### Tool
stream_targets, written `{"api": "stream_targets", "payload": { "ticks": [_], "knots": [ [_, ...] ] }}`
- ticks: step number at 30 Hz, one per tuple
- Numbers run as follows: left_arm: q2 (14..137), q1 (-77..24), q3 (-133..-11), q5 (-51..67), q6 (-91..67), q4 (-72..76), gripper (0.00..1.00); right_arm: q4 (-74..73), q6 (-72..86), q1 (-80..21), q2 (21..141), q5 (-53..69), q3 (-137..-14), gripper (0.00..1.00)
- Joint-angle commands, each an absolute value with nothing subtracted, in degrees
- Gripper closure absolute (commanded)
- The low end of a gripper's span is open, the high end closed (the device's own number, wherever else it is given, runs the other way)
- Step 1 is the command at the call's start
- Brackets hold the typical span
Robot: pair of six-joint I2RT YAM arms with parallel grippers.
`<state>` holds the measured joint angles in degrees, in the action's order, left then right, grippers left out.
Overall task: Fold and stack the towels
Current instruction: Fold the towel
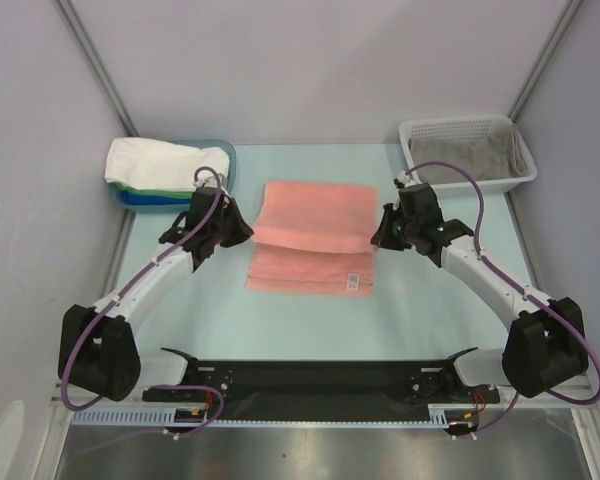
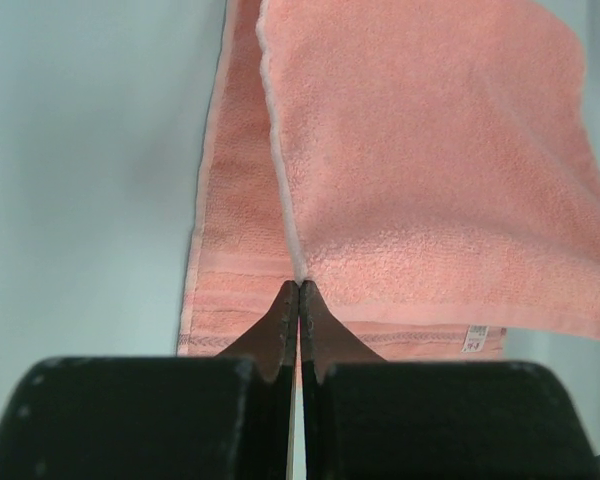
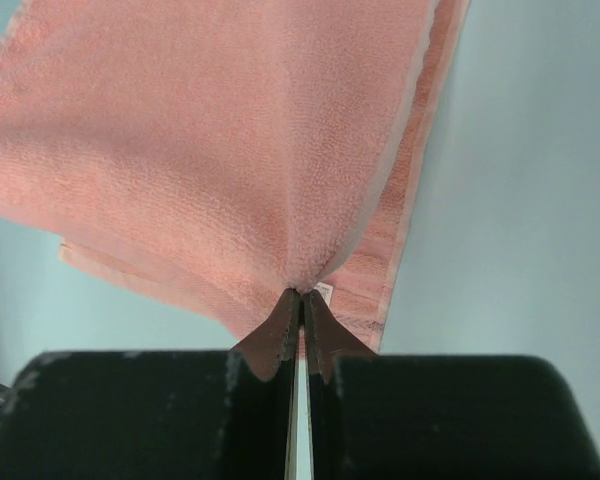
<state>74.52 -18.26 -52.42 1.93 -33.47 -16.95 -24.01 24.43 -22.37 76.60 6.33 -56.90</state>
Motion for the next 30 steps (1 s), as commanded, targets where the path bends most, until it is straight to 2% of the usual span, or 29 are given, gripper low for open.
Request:
{"api": "stream_targets", "payload": {
  "ticks": [1, 17, 30],
  "knots": [
    [71.6, -18.5, -51.7, 1.8, -33.7, -16.3, 1.0, -24.2, 24.5, -23.4, 74.4, 5.1, -57.7, 1.0],
    [69.3, -18.3, -51.8, 3.0, -33.8, -17.0, 1.0, -26.3, 24.7, -25.0, 73.6, 3.5, -59.6, 1.0],
    [67.4, -18.0, -45.7, 5.0, -34.4, -15.0, 1.0, -25.8, 26.0, -27.2, 71.5, 3.0, -53.4, 1.0]
  ]
}}
